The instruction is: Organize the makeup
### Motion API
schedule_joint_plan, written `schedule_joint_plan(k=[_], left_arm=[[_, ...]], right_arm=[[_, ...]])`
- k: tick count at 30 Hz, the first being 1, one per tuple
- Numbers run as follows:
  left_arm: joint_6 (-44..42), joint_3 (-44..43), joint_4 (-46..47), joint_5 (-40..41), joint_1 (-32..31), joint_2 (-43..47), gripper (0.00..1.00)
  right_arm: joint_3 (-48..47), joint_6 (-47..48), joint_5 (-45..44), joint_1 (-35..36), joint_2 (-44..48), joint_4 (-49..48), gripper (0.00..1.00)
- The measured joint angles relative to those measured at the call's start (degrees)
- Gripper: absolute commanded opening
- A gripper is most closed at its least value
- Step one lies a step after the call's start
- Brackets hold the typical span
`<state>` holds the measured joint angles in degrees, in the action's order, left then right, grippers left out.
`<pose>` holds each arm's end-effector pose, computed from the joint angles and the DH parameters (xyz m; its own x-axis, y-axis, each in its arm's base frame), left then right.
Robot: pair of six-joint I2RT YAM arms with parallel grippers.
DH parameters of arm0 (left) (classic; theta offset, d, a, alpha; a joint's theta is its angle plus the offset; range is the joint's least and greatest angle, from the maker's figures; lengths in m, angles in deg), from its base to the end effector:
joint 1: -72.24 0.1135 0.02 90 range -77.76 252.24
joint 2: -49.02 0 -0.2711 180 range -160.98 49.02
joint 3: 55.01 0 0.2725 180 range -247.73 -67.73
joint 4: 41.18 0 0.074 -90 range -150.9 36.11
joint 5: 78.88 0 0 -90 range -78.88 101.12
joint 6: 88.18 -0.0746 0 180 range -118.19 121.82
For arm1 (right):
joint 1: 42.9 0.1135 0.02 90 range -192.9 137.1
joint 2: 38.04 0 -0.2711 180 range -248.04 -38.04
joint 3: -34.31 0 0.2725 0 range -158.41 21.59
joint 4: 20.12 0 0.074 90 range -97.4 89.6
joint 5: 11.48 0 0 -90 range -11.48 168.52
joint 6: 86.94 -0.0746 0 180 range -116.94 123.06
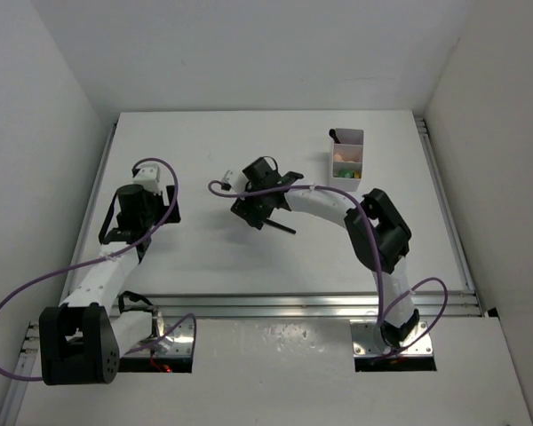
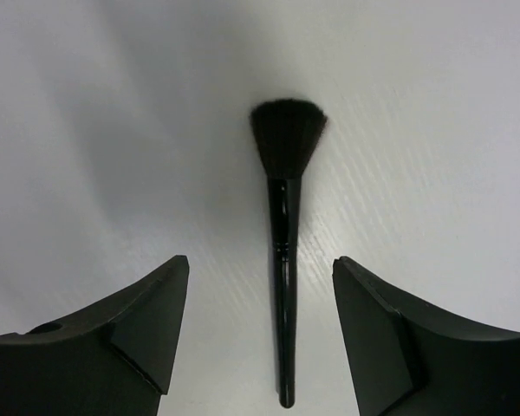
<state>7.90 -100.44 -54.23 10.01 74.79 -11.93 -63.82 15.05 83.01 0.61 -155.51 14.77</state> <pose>0.2812 0.0111 0.2065 -0.4722 -0.1270 -0.8723 -0.0779 0.9917 -0.1022 0.3506 0.3408 0.1434 -0.4261 -0.6901 -0.5850 -0.8261 0.5604 -0.0593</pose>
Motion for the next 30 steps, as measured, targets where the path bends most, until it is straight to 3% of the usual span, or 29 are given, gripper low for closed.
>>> schedule_joint_plan(k=[6, 10, 13, 24, 27, 30], left_arm=[[0.0, 0.0, 0.0, 0.0, 0.4, 0.0, 0.88], [0.0, 0.0, 0.0, 0.1, 0.8, 0.0, 0.88], [0.0, 0.0, 0.0, 0.1, 0.8, -0.1, 0.88], [0.0, 0.0, -0.5, 0.1, 0.8, -0.7, 0.88], [0.0, -0.1, -0.9, 0.1, 0.8, -1.1, 0.88], [-0.1, -0.3, -1.4, 0.1, 0.8, -1.8, 0.88]], right_arm=[[-4.1, -0.1, -1.8, -1.9, -6.5, 3.7, 0.58], [-4.7, 0.1, -1.7, -2.2, -8.0, 5.3, 0.37], [-5.5, 0.5, -1.6, -2.1, -8.6, 6.9, 0.02], [-6.0, -1.9, 1.4, -4.0, -7.4, 4.1, 0.00], [-1.6, -8.1, 4.9, -8.0, -1.4, -5.4, 0.00], [5.7, -16.8, 6.6, -15.5, 7.0, -24.1, 0.00]])
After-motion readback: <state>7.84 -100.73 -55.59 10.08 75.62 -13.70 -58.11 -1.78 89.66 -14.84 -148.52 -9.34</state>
